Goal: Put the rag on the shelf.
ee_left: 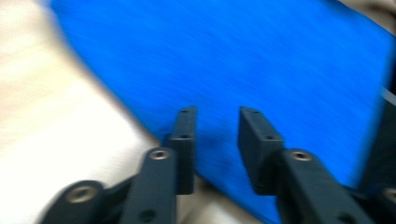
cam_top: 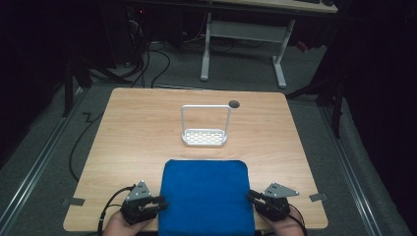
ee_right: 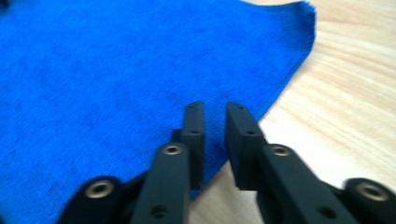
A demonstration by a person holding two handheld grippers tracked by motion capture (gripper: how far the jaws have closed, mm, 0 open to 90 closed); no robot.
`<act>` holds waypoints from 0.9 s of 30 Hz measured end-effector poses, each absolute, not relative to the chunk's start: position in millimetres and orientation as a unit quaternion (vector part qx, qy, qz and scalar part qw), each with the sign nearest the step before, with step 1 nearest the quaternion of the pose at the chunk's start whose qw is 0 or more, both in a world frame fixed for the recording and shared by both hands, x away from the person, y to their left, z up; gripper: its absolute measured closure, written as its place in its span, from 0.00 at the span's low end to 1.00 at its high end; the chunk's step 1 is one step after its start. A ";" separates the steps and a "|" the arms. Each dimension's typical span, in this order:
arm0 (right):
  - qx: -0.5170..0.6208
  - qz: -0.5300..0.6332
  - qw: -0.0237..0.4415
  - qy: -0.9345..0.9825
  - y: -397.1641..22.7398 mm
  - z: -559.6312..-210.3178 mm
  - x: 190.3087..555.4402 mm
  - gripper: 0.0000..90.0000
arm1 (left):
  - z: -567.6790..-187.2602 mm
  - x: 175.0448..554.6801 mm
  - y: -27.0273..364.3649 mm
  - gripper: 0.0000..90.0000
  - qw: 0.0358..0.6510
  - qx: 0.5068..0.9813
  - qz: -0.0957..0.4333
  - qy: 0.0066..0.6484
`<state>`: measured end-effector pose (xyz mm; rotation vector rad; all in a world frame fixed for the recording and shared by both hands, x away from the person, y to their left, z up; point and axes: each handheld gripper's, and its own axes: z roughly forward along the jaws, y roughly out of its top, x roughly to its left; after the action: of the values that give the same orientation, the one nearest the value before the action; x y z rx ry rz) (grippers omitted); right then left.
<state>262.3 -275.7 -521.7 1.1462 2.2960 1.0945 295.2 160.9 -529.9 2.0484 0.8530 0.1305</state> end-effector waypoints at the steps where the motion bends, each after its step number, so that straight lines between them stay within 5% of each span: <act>1: 0.405 0.386 0.175 0.810 -275.7 -521.7 262.3 0.83 | -529.9 295.2 160.9 0.70 0.443 0.826 0.053 0.344; 12: 0.416 0.399 0.200 0.792 -280.0 -521.3 267.2 0.75 | -531.6 356.6 152.7 0.52 0.425 0.786 0.109 0.435; 27: 0.417 0.400 0.206 0.790 -278.9 -522.8 269.3 0.69 | -535.3 390.3 127.2 0.67 0.419 0.789 0.112 0.435</act>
<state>269.3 -278.9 -522.8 1.1606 2.2010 1.1134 390.3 127.2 -535.3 1.9777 1.0916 0.2815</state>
